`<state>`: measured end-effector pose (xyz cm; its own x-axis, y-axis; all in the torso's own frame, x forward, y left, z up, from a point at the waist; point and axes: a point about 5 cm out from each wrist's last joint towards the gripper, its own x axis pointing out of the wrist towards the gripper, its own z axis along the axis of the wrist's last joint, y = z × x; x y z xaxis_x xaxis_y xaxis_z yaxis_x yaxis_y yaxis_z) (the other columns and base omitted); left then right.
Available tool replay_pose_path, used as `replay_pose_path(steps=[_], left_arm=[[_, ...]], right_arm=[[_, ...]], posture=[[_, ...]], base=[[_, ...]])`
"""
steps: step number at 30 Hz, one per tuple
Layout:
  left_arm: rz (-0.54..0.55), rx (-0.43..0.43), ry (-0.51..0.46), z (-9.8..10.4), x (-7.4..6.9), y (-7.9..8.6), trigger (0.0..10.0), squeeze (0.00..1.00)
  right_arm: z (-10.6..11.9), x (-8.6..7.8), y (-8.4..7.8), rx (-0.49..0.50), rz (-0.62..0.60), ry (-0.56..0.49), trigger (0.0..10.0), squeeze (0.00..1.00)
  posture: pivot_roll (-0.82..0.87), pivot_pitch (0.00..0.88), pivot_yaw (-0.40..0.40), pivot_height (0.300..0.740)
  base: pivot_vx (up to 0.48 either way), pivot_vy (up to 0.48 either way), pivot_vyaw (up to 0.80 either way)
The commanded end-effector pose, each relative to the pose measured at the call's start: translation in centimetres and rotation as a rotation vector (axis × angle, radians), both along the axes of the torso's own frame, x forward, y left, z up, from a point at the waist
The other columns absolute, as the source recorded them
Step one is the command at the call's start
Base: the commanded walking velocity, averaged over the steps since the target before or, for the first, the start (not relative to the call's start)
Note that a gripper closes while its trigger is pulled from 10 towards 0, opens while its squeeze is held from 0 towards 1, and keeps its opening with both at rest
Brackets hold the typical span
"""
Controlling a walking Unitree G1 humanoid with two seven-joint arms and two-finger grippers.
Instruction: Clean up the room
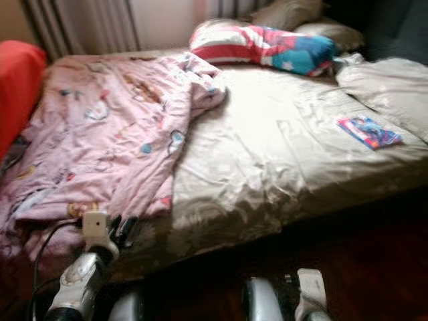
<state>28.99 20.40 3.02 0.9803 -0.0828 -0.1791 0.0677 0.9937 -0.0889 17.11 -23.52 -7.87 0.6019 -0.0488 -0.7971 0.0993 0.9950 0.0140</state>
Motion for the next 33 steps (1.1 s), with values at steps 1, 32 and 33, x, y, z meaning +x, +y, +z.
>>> replay_pose_path(steps=[1,32,33], left_arm=[[0.002,0.019,0.016,-0.3,-0.2,0.2,10.0,0.00],[0.066,0.032,0.019,-0.7,-0.8,0.8,10.0,0.00],[0.061,0.032,0.019,-0.7,-0.8,0.7,10.0,0.00]], right_arm=[[0.2,0.5,0.1,-0.002,0.008,-0.010,10.0,0.00],[0.3,0.7,0.0,-0.007,0.040,-0.006,10.0,0.00],[0.3,0.7,0.0,-0.008,0.042,-0.006,10.0,0.00]], posture=[[0.00,0.012,-0.005,0.545],[0.02,0.027,-0.021,0.545],[0.02,0.030,-0.021,0.545]], base=[[0.307,0.000,0.00],[0.157,0.000,0.13],[0.386,0.000,0.00]])
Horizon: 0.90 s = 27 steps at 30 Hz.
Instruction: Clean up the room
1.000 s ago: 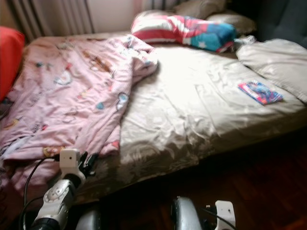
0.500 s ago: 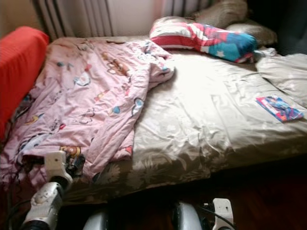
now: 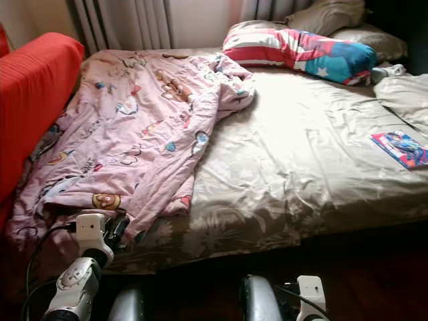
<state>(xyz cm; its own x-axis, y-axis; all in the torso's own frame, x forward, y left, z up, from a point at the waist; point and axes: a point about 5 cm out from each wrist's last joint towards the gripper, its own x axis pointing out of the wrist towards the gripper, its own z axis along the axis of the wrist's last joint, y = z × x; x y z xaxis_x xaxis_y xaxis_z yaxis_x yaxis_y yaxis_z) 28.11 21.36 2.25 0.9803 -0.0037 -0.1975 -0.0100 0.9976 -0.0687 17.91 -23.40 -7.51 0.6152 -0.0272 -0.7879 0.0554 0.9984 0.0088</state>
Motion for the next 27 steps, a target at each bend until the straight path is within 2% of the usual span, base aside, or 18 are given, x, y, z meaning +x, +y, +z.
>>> replay_pose_path(steps=[1,12,27], left_arm=[[-0.015,0.011,0.002,0.02,0.09,-0.22,10.0,0.00],[-0.037,0.009,-0.004,0.09,0.22,-0.63,10.0,0.00],[0.005,0.026,0.019,-0.48,-0.39,-0.25,10.0,0.00]], right_arm=[[-0.02,-0.08,-0.16,-0.002,-0.002,0.008,10.0,0.00],[0.00,-0.04,-0.26,-0.011,-0.010,0.012,10.0,0.00],[0.05,-0.11,-0.50,-0.017,0.010,0.016,10.0,0.00]], posture=[[0.02,0.030,-0.021,0.545],[0.02,0.026,-0.023,0.545],[0.02,0.061,-0.040,0.545]], base=[[0.386,0.000,0.00],[0.401,0.000,0.00],[0.000,0.000,0.00]])
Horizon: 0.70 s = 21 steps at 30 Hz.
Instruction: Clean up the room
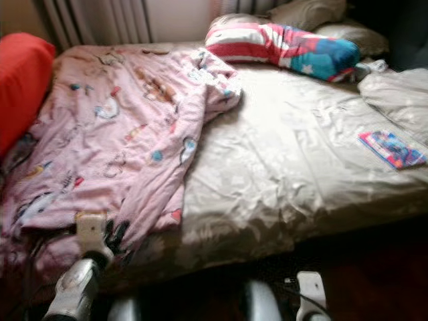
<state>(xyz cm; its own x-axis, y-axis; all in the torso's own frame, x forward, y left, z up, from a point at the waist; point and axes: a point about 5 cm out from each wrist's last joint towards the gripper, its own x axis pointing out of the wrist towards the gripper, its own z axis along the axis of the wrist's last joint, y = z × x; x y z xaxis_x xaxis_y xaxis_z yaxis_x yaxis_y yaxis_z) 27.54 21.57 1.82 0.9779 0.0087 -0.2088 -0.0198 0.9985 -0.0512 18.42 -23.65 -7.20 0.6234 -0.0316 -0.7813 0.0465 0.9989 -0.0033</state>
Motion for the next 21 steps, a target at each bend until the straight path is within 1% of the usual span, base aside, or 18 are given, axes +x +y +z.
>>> replay_pose_path(steps=[1,2,3,4,5,6,7,8,9,14,17,21], left_arm=[[-0.005,0.009,0.008,0.0,0.2,-0.5,10.0,0.00],[0.034,0.023,0.027,-0.3,0.2,-0.1,10.0,0.00],[0.046,0.024,0.032,-0.4,0.2,0.0,10.0,0.00],[0.054,0.010,0.037,-0.5,0.2,0.0,10.0,0.43],[0.057,-0.001,0.039,-0.5,0.2,0.0,10.0,0.43],[0.058,-0.028,0.040,-0.6,0.3,-0.2,10.0,1.00],[0.058,-0.046,0.040,-0.6,0.3,-0.2,10.0,1.00],[0.058,-0.046,0.040,-0.6,0.3,-0.2,10.0,1.00],[0.035,-0.065,0.031,-0.5,0.6,-0.7,10.0,1.00],[0.014,-0.053,0.018,-0.3,0.8,-1.2,10.0,1.00],[0.040,-0.054,-0.015,0.1,1.0,-1.0,10.0,1.00],[0.063,-0.049,-0.053,0.4,0.8,-0.5,10.0,1.00]], right_arm=[[-0.3,-0.6,-0.2,-0.004,0.001,0.026,10.0,0.00],[-0.2,-0.6,-0.3,-0.006,0.004,0.026,10.0,0.00],[-0.2,-0.6,-0.3,-0.006,0.005,0.026,10.0,0.00],[-0.2,-0.6,-0.4,-0.008,0.007,0.027,10.0,0.00],[-0.2,-0.6,-0.4,-0.008,0.008,0.026,10.0,0.00],[-0.2,-0.7,-0.5,-0.010,0.011,0.027,10.0,0.00],[-0.2,-0.7,-0.5,-0.012,0.013,0.027,10.0,0.00],[-0.2,-0.7,-0.5,-0.012,0.013,0.027,10.0,0.00],[-0.1,-0.7,-0.7,-0.014,0.014,0.027,10.0,0.00],[-0.1,-0.8,-1.1,-0.024,0.005,0.027,10.0,0.00],[-0.1,-1.0,-1.3,-0.029,0.002,0.031,10.0,0.00],[-0.1,-1.1,-1.4,-0.033,-0.001,0.032,10.0,0.00]], posture=[[0.02,0.061,-0.040,0.545],[0.02,0.066,-0.042,0.545],[0.02,0.066,-0.042,0.545],[0.02,0.086,-0.048,0.545],[0.01,0.093,-0.049,0.545],[0.01,0.103,-0.051,0.545],[0.00,0.107,-0.052,0.545],[0.00,0.107,-0.052,0.545],[-0.01,0.127,-0.054,0.545],[-0.03,0.142,-0.054,0.545],[-0.04,0.142,-0.056,0.545],[-0.04,0.137,-0.057,0.545]], base=[[0.000,0.000,0.00],[0.000,0.000,0.00],[0.000,0.000,0.00],[0.000,0.000,0.00],[0.000,0.000,0.00],[0.000,0.000,0.00],[0.000,0.000,0.00],[0.000,0.000,0.00],[0.000,0.000,0.00],[0.000,0.000,0.00],[0.000,0.000,0.00],[0.000,0.000,0.00]])
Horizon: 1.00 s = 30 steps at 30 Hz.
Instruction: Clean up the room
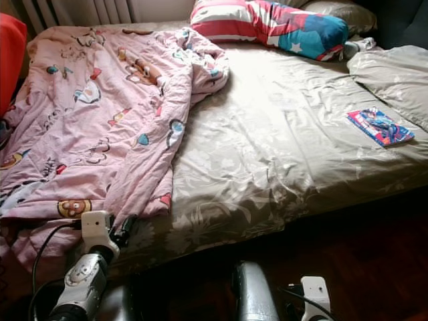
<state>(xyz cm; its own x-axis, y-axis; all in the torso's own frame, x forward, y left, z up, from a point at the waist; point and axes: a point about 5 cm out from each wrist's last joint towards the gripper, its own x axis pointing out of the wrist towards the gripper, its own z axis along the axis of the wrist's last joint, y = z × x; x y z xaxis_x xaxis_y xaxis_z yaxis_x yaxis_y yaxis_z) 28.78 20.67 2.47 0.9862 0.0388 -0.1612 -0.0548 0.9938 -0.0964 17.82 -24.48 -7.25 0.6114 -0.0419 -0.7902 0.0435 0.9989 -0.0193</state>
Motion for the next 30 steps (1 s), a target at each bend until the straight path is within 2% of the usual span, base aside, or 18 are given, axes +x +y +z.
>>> replay_pose_path(steps=[1,4,12,24,25,30], left_arm=[[0.035,0.004,-0.019,-0.1,-0.6,0.8,10.0,1.00],[0.055,0.008,-0.073,0.1,-1.7,1.7,10.0,1.00],[0.053,0.063,-0.051,-0.5,-3.2,2.6,10.0,1.00],[0.051,0.125,-0.021,-0.6,-2.8,2.4,10.0,1.00],[0.052,0.130,-0.023,-0.6,-2.8,2.4,10.0,0.00],[-0.001,0.167,-0.006,-1.0,-3.2,1.9,10.0,0.00]], right_arm=[[-0.1,-0.5,-0.6,-0.019,-0.004,0.016,10.0,0.00],[-0.1,-0.5,-0.6,-0.021,-0.002,0.015,10.0,0.00],[-0.1,-0.6,-0.5,-0.014,-0.008,0.013,10.0,0.00],[-0.1,-0.5,-0.5,-0.010,-0.014,0.008,10.0,0.00],[-0.1,-0.5,-0.5,-0.011,-0.015,0.008,10.0,0.00],[-0.1,-0.5,-0.5,-0.012,-0.018,0.007,10.0,0.00]], posture=[[-0.04,0.133,-0.057,0.545],[-0.03,0.123,-0.054,0.545],[-0.03,0.107,-0.047,0.545],[-0.03,0.120,-0.050,0.545],[-0.03,0.121,-0.050,0.545],[-0.03,0.125,-0.051,0.545]], base=[[0.000,0.000,0.00],[0.000,0.000,0.00],[0.000,0.000,0.00],[0.000,0.000,0.00],[0.000,0.000,0.00],[0.000,0.000,0.00]])
